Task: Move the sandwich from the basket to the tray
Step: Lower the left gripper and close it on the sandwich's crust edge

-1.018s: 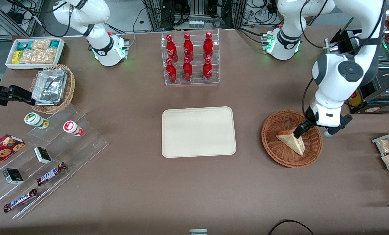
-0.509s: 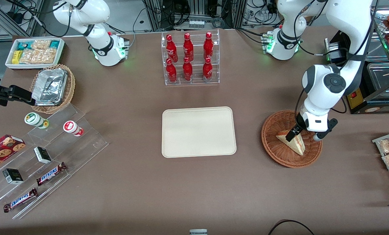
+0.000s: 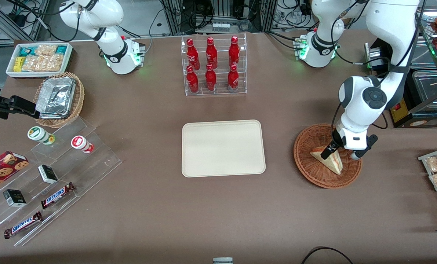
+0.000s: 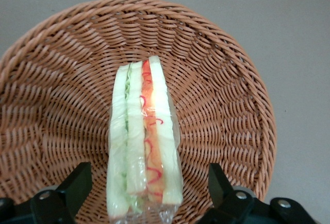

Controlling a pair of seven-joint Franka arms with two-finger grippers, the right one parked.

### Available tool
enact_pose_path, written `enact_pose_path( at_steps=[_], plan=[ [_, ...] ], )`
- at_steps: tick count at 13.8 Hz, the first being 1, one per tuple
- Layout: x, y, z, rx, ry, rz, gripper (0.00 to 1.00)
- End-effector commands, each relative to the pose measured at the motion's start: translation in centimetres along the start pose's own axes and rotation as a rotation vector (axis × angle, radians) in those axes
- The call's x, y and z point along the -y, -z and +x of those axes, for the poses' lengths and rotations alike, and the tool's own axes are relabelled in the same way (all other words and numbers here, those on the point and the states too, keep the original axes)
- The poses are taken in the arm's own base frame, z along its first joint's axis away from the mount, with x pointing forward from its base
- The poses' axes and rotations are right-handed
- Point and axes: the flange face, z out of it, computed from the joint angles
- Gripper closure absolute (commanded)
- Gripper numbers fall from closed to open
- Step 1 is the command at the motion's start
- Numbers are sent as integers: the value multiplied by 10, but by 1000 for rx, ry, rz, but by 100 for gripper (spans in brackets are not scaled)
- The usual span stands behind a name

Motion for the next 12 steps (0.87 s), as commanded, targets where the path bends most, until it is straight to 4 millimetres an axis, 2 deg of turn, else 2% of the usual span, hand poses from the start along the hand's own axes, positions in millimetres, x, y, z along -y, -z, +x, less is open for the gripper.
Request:
enact_pose_path(
  at_steps=[1,2,3,4,6,8,9,10,11,12],
  plan=[
    [0,-13,-1,-9,27,-20,30],
    [-1,-12,-1,-9,22,-20,70],
    [-1,-12,-1,-7,18,-17,96],
    [-2,-9,1,-12,18,-21,100],
    [-5,0,2,-16,18,-24,100],
    [-9,22,5,-16,-3,-6,100],
    [-13,39,10,-3,-9,22,100],
    [-25,64,15,15,-17,52,100],
    [-40,91,20,46,-27,94,100],
    [-64,118,16,77,-60,135,100]
  ],
)
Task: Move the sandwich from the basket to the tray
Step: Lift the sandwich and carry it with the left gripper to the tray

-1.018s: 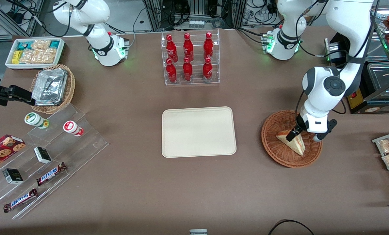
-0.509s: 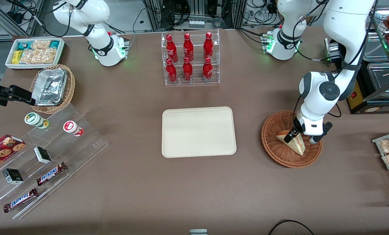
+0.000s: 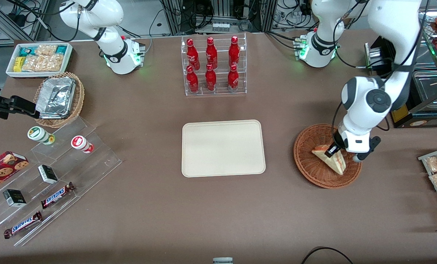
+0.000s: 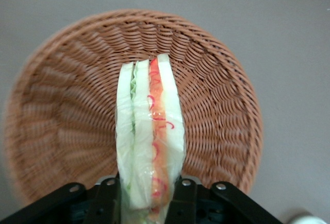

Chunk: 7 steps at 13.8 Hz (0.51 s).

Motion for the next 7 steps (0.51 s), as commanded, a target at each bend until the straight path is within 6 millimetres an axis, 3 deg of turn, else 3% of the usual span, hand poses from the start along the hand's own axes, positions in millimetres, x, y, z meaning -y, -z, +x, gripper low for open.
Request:
enact_pose_path(
  at_steps=[1,2,4,7],
  plan=[
    [-56,90,-16,25,-91,72,100],
    [-79,106,-29,35,-139,96,100],
    [-129,129,-77,45,-248,104,100],
    [-201,126,-147,53,-366,68,100]
  ],
)
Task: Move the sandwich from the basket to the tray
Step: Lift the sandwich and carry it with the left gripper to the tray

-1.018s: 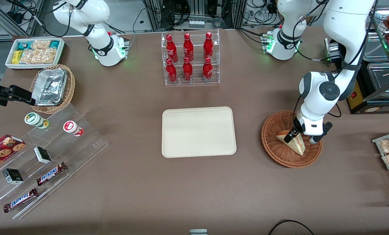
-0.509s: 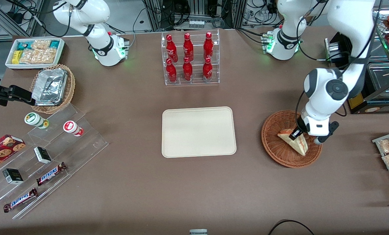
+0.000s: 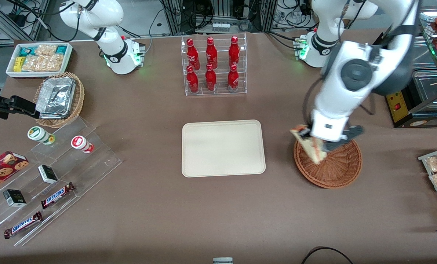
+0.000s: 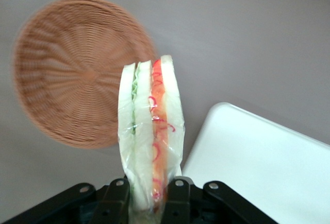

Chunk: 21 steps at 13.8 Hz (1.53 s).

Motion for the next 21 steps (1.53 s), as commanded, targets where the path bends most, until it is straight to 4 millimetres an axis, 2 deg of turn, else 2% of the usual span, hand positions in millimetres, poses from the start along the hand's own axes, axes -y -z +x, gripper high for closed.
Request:
enact_pose_path(
  at_steps=[1,2,4,5,7,8,10,13,16,17,18,19,21],
  plan=[
    [-79,-23,-32,16,-106,13,100],
    [-104,-36,-51,19,-154,18,100],
    [-144,-63,-71,29,-213,14,100],
    [-168,-80,-90,23,-253,2,100],
    [-196,-109,-111,-7,-303,-40,100],
    [-202,-123,-115,-28,-324,-47,100],
    [-219,-154,-144,-56,-392,-29,100],
    [-223,-185,-146,-86,-419,-21,100],
    [-228,-204,-157,-89,-441,-27,100],
    [-228,-210,-157,-85,-441,-22,95],
    [-228,-212,-157,-83,-439,-22,81],
    [-228,-215,-158,-80,-438,-18,51],
    [-229,-213,-161,-81,-444,-20,1]
  ],
)
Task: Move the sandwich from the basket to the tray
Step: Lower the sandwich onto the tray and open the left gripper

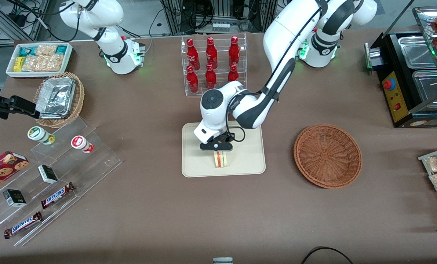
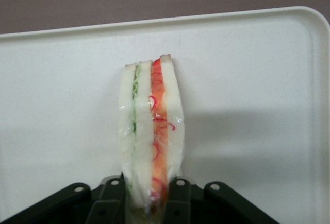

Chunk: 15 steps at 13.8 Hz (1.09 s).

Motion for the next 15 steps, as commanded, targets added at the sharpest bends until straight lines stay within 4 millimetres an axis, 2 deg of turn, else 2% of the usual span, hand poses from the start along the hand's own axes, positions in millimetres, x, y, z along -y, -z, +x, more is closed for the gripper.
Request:
enact_pose_path(
  at_steps=[1,3,5,7,9,10,12,15],
  plan=[
    [-8,9,3,-32,-8,0,0],
    [-6,18,6,-34,0,-8,0],
    [0,53,11,-45,16,-9,0],
    [9,105,12,-57,81,9,0],
    [26,171,14,-93,155,5,0],
    [41,192,18,-94,188,26,0],
    [89,246,28,-90,246,75,0],
    [162,307,46,-106,326,69,0]
  ],
)
